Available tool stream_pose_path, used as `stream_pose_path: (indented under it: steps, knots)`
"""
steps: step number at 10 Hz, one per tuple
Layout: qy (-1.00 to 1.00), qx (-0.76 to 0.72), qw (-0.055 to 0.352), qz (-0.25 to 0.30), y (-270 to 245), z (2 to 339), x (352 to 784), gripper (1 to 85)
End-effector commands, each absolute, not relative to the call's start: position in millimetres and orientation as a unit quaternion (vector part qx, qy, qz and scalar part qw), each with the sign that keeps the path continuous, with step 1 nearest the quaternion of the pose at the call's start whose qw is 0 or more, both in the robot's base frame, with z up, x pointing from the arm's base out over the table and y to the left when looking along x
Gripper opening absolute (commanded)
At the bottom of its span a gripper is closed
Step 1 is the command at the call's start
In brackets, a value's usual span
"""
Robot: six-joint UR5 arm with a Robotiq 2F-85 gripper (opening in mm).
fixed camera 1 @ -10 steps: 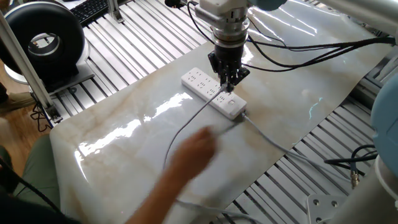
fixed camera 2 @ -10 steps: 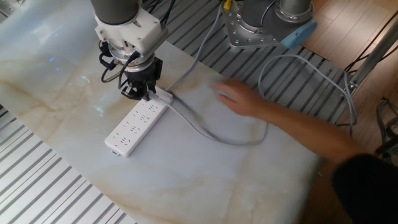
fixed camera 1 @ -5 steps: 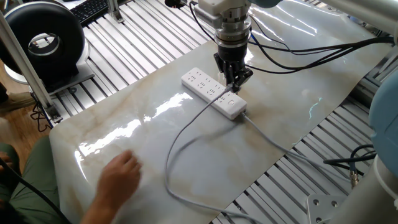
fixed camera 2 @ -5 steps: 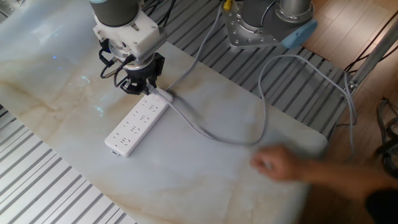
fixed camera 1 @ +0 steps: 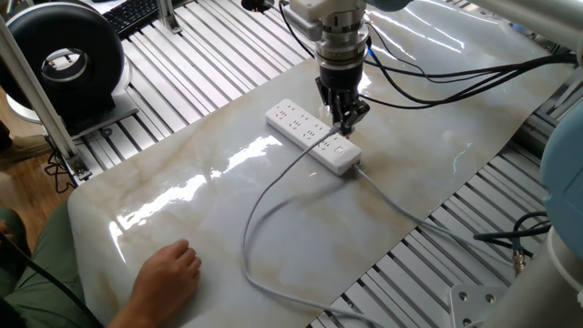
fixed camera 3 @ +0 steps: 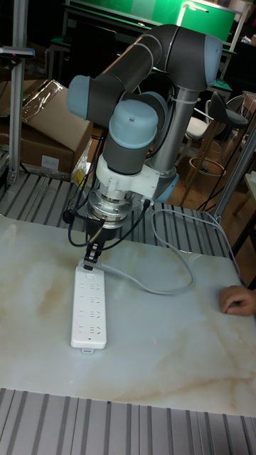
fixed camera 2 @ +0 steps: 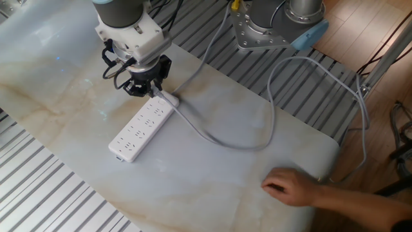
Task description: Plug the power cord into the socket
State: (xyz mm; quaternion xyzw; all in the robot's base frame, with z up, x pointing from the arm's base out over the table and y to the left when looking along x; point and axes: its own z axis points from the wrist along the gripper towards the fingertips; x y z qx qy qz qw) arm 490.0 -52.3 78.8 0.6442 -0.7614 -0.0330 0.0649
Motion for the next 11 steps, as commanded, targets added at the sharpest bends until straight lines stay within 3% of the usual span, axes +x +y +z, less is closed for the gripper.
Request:
stream_pose_path:
  steps: [1,6,11]
  knots:
    - [-0.774,0.63,0.05,-0.037,-46.0,79.2,494.6,1.0]
    - [-0.779,0.622,0.07,-0.04,-50.7,80.5,485.9,1.0]
    - [-0.753,0.656,0.021,-0.053,-26.6,76.9,508.4,1.0]
